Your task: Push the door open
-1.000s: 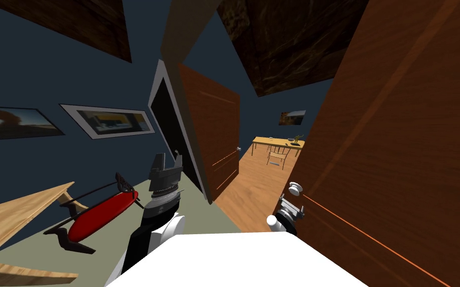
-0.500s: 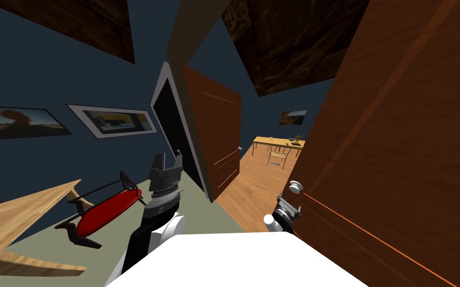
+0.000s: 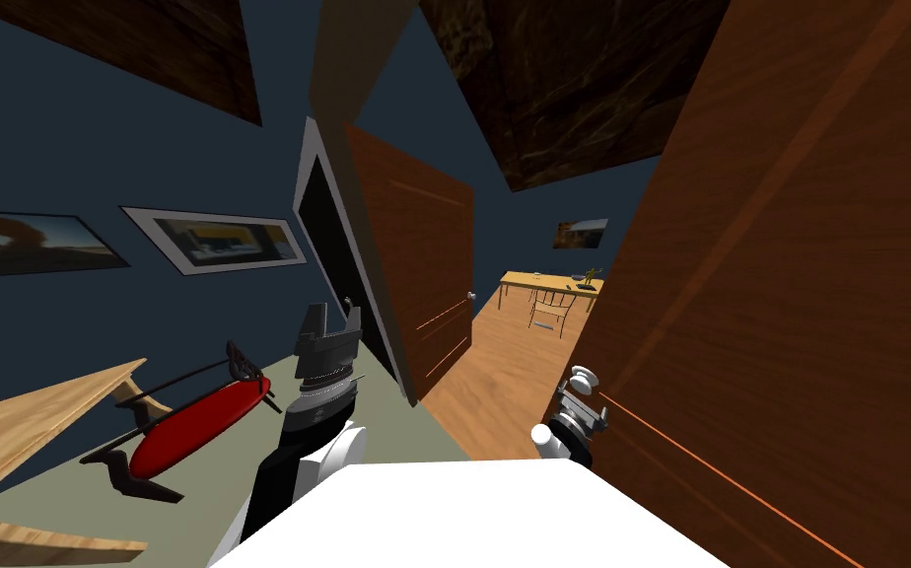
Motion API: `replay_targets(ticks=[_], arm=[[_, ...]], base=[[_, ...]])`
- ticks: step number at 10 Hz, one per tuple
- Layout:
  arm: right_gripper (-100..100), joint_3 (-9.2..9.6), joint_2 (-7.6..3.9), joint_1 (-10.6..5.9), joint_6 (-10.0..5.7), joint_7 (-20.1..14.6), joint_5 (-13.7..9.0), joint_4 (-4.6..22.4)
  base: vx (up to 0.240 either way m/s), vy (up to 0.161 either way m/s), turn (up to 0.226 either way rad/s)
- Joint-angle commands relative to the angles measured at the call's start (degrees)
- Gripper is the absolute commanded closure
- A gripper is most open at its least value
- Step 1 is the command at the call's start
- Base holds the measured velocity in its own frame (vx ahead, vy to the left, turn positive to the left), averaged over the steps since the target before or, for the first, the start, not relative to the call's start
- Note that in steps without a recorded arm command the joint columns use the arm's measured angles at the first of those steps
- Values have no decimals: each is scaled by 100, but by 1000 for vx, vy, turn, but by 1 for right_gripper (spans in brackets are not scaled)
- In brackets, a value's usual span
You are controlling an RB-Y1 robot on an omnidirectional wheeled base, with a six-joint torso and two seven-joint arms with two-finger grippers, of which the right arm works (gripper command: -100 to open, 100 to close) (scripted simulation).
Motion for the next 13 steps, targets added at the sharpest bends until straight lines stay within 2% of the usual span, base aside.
replay_targets(ticks=[1, 2, 3, 4, 5, 10, 13], arm=[[-100, -15, -35, -20, 8, -36, -12, 46], [-100, -23, 8, -20, 20, -51, -18, 54], [-100, -32, 112, -19, 32, -68, -26, 63], [-100, -29, 67, 8, 41, -39, -24, -1], [100, -29, 67, 8, 41, -39, -24, -1], [100, -29, 67, 8, 41, -39, -24, -1], [100, -155, -47, 41, 27, -17, -154, 22]], base=[[142, -198, 3], [153, -207, 19], [133, -185, 16], [56, -81, 14], [-4, 9, 5], [-11, 17, -2], [122, -77, -24]])
